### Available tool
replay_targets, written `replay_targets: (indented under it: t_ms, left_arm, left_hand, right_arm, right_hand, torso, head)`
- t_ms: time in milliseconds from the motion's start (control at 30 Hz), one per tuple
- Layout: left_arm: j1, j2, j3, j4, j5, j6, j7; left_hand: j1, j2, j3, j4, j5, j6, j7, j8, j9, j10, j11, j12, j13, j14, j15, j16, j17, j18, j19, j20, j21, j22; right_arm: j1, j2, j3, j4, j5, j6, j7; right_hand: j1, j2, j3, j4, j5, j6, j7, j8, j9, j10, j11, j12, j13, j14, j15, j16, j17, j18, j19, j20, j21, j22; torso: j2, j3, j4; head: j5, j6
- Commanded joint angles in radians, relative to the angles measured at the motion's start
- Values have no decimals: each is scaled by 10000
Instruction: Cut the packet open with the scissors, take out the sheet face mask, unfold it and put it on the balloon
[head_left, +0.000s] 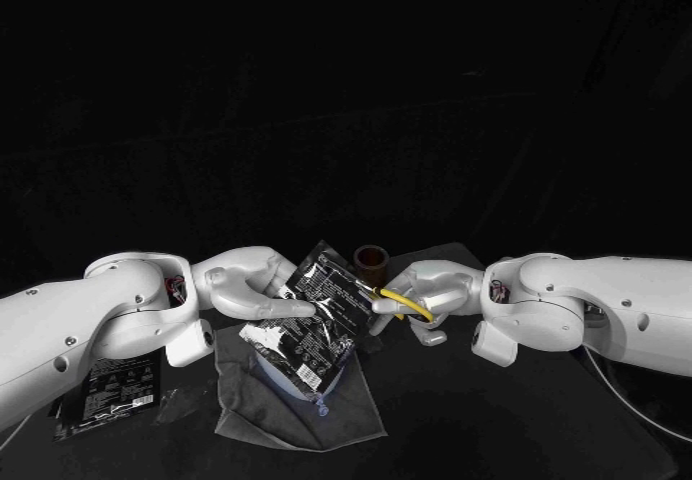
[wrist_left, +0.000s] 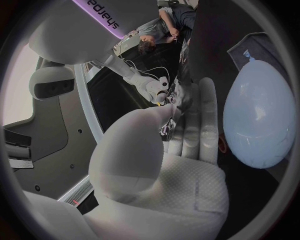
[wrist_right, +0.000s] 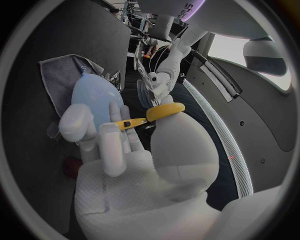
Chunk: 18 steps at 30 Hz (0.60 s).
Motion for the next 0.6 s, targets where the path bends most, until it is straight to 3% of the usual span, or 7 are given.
replay_targets:
  t_ms: [33, 300, 400, 600]
  left_arm:
    - [-11, 28, -19, 26, 59, 477, -106]
    - [-11, 26, -20, -66, 440, 662, -235]
    - [-10, 23, -20, -105, 535, 709, -265]
    - [-10, 15, -21, -160, 671, 835, -358]
  left_hand:
    - [75, 29, 187, -163, 43, 68, 3, 67, 1141, 22, -39, 37, 16, 0, -46, 51, 22, 106, -6, -37, 52, 15]
    - [75, 34, 187, -160, 43, 68, 6, 64, 1145, 26, -36, 38, 19, 1, -46, 53, 29, 106, -7, -37, 55, 17]
    - [74, 38, 187, -157, 43, 67, 9, 63, 1147, 28, -34, 39, 21, 2, -45, 54, 31, 106, -7, -37, 56, 18]
    - [74, 43, 188, -155, 43, 67, 12, 62, 1149, 31, -32, 40, 24, 3, -45, 56, 35, 106, -7, -37, 58, 19]
  right_arm:
    - [24, 9, 46, -29, 225, -265, 330]
    - [24, 28, 52, -20, 120, -51, 237]
    - [25, 8, 52, -25, 73, 16, 210]
    - [31, -107, 53, -19, 12, 23, 251]
  right_hand:
    - [-66, -179, -32, 35, -31, -436, 287, -117, -65, -137, 21, -60, -65, 59, 92, -28, -20, 202, -89, 21, -107, 774]
    - [-36, -131, 18, 30, -32, -475, 291, -119, -115, -216, 42, -51, -131, 18, 113, -60, -103, 236, -188, 42, -287, 708]
    - [-2, -10, 62, 21, -36, -350, 281, -56, -127, -105, 22, 45, -146, 4, 105, -63, -121, 244, -206, 47, -315, 693]
    - [326, 467, 2, -27, -46, 537, 237, 310, -126, 790, -93, 616, -81, 140, 13, 113, 169, 136, 128, -20, 290, 892]
  torso:
    - [1, -5, -1]
    - [-4, -5, -7]
    - [0, -7, -10]
    - [-3, -4, 0]
  head:
    - [0, -2]
    - [53, -49]
    - [59, -64]
    - [69, -98]
